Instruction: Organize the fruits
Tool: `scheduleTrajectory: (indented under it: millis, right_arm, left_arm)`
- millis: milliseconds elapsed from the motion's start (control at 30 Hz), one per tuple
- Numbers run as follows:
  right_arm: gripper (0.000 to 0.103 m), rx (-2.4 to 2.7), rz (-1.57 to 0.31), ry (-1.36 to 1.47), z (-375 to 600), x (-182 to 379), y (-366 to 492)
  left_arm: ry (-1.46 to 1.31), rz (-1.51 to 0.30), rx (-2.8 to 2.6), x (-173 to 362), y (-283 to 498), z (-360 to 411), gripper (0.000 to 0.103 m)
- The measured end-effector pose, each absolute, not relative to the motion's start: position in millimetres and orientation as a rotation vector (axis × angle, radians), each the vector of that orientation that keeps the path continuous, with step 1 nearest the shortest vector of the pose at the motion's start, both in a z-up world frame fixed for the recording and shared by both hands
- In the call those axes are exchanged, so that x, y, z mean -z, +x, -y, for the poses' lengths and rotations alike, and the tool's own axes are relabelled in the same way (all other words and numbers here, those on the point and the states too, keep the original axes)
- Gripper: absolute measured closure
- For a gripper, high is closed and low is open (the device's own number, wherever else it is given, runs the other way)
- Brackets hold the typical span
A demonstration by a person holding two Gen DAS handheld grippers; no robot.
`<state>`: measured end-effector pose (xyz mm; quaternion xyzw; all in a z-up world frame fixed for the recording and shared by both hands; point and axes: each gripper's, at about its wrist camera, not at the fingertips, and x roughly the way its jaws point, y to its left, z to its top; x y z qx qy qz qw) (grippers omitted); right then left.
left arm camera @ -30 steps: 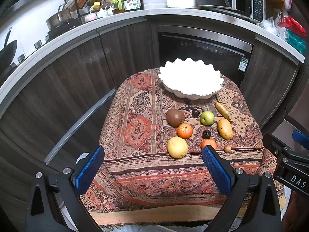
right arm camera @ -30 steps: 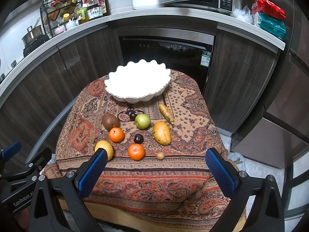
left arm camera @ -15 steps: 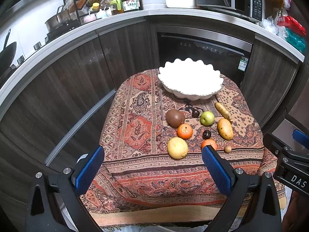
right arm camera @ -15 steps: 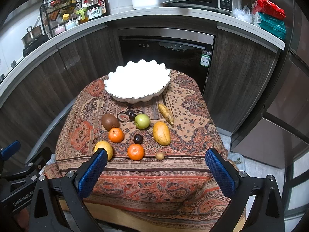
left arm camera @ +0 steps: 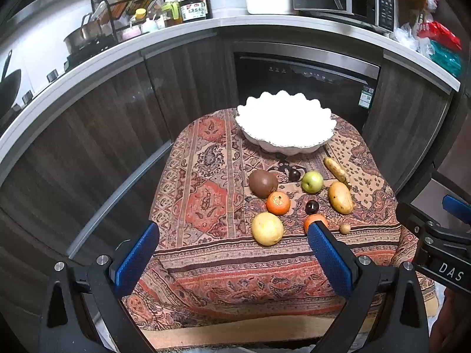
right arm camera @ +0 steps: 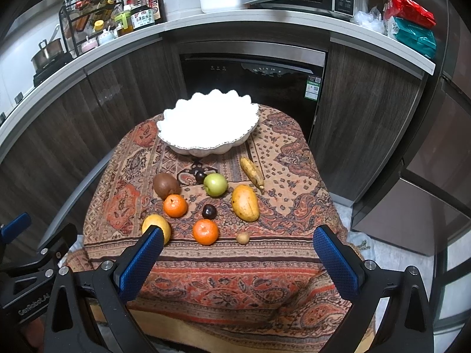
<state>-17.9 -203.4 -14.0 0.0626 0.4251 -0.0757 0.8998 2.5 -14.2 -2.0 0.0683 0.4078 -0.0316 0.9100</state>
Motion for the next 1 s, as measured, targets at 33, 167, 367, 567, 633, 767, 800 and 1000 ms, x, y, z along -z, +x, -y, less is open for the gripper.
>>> scheduleTrajectory:
  millis: [33,167,367,567,633,767,800,1000]
  right_arm:
    - [0.001,0.158,-0.88,0.132,204.1,14.5,-17.2]
    - [0.001,0.16,-0.887,0.132,205.1,18.5,-13.5]
    - [0.001,0.155,-0.897,0.135,207.2,26.4,-4.7]
    - [0.001,0.164,-0.918,0.129,210.4,40.9,6.6]
    - [0.001,0.168,-0.924,0.126,212.0,45.7,10.2]
    - [0.001,0.175,-0.94,0.126,216.2,57.9,19.2]
    - [0.001,0.176,-0.944,0.126,217.1,60.7,20.9]
    - [0.001,0.187,-0.967,0.123,221.4,77.1,32.9]
  left_arm:
    - [0.144,-0.843,0.067,2.7,3.4,14.9,0.0]
    - [0.152,-0.854,0.073,6.6,9.3,18.1,0.001]
    - [0.165,-0.862,0.083,13.8,19.8,24.5,0.001]
    - [0.175,-0.885,0.091,28.7,32.8,29.6,0.001]
    - [0.178,-0.898,0.093,35.7,37.8,31.3,0.001]
    - [0.185,-0.921,0.107,49.2,46.8,35.7,0.001]
    - [0.189,-0.924,0.108,53.0,49.3,37.5,0.001]
    - [0.191,-0.948,0.112,71.4,62.3,42.2,0.003]
